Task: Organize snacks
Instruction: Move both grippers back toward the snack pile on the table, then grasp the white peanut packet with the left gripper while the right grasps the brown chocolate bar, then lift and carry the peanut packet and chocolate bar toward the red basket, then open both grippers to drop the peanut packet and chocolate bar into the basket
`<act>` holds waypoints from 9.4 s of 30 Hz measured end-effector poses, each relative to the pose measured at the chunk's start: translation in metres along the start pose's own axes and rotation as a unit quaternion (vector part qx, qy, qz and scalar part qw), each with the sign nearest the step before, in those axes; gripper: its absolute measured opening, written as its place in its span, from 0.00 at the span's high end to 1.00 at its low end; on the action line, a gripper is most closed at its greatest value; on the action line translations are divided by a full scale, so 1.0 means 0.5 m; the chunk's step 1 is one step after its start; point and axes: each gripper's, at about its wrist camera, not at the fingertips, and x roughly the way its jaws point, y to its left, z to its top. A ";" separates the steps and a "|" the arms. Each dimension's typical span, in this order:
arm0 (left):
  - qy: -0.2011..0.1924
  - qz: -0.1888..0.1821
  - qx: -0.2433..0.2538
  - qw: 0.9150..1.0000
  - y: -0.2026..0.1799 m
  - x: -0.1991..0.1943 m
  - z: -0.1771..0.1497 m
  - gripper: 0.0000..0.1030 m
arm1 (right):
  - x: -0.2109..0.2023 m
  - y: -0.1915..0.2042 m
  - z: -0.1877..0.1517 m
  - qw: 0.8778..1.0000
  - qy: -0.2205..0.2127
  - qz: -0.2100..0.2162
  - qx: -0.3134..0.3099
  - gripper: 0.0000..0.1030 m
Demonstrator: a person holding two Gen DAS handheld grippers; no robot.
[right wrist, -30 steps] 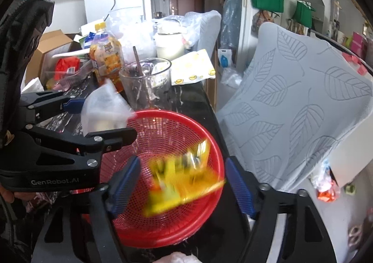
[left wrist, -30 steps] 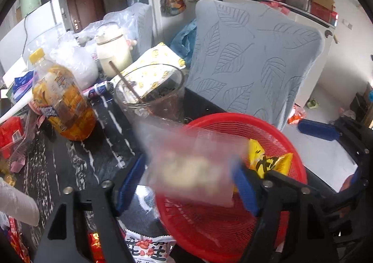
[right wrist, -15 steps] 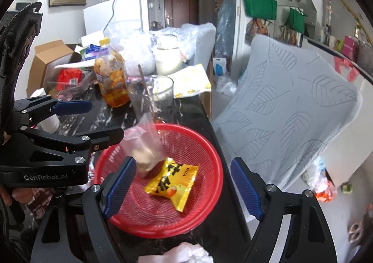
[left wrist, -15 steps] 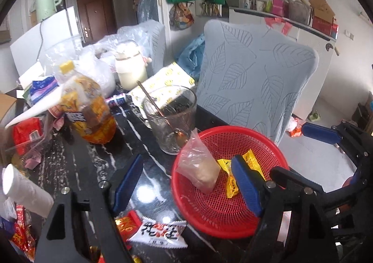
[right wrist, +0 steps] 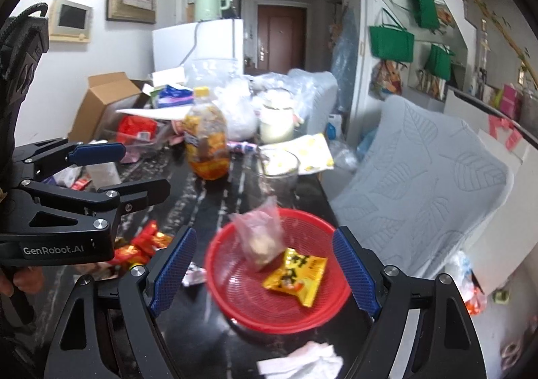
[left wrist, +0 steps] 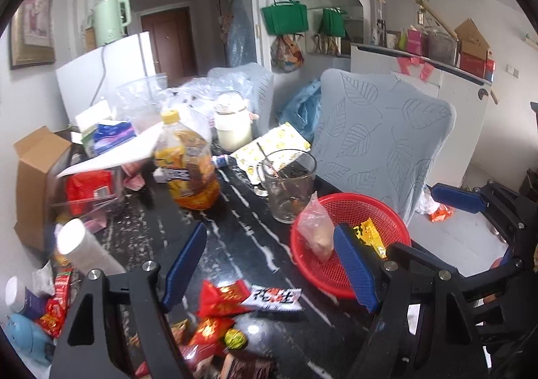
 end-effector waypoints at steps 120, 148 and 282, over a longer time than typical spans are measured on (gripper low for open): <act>0.146 0.001 -0.122 0.982 0.161 0.076 -0.363 0.65 | 0.176 0.181 -0.208 0.970 0.201 0.138 0.012 0.15; 0.172 -0.018 -0.158 0.972 0.161 0.009 -0.405 0.75 | 0.132 0.233 -0.225 0.971 0.175 0.160 -0.041 0.49; 0.140 -0.052 -0.023 0.989 -0.075 0.263 -0.080 0.34 | 0.175 -0.152 -0.079 0.995 0.073 -0.050 0.037 0.52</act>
